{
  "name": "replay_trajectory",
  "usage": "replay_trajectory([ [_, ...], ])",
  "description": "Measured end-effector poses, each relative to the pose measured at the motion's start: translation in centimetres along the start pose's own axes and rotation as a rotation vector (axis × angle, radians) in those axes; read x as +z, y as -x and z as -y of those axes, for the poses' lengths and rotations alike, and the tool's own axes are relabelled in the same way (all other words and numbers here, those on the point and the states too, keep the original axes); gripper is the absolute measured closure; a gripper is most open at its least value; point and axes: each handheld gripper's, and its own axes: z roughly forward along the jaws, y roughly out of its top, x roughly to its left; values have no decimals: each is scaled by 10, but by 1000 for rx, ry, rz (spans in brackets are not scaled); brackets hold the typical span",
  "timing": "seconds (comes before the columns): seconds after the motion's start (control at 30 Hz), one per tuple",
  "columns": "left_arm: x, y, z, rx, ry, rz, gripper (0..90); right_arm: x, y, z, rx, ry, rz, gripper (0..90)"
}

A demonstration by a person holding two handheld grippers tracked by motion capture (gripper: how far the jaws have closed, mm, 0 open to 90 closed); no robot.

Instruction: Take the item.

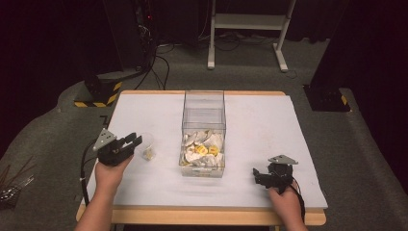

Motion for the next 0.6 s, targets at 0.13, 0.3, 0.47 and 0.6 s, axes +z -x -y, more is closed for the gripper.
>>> replay_trajectory([
  [0.13, -2, 1, 0, 10, -8, -21, 501, 0, 0, 0, 1, 0, 0, 112],
  [0.3, -8, 1, 6, 21, -38, -36, 327, 0, 0, 0, 1, 0, 0, 112],
  [0.47, -18, -4, 17, 12, -64, -55, 291, 0, 0, 0, 1, 0, 0, 112],
  [0.6, -22, -6, 25, -42, -31, -60, 254, 0, 0, 0, 1, 0, 0, 112],
])
